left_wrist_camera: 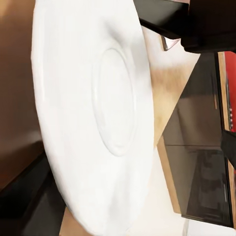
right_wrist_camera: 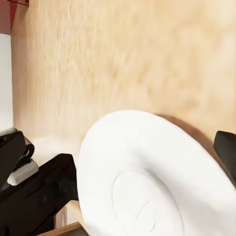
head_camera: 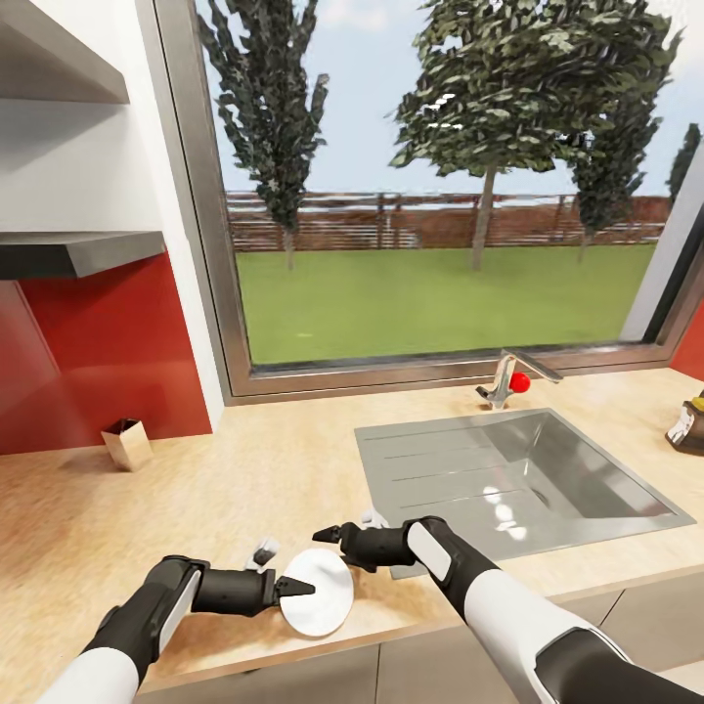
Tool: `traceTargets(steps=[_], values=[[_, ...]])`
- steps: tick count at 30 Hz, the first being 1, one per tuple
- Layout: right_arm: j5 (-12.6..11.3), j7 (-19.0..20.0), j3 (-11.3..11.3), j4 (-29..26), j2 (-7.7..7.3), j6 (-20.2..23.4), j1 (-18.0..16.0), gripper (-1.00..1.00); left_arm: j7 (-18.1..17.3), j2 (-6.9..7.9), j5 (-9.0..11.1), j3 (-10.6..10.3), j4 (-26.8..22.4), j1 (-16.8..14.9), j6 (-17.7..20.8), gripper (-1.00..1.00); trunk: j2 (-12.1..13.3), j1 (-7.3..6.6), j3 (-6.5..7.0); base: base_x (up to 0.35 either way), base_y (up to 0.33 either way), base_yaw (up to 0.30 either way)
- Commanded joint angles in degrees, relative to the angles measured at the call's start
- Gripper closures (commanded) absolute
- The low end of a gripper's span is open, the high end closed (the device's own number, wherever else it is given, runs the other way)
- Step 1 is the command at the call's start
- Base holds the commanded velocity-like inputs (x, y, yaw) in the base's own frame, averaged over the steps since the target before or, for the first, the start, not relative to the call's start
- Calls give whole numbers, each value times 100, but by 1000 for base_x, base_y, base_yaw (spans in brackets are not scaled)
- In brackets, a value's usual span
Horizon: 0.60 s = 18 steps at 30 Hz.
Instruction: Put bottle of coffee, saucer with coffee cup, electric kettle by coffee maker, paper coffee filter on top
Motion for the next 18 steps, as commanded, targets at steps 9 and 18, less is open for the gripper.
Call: traceTargets(steps=[9, 18], values=[[60, 6, 104, 7, 2, 7, -4, -100, -34, -9, -15, 12, 0, -4, 50, -100, -12, 4, -15, 0, 0, 0], [61, 6, 114, 7, 2, 7, -4, -100, -43, -131, -15, 7, 2, -4, 51, 100, -12, 4, -15, 0, 0, 0]])
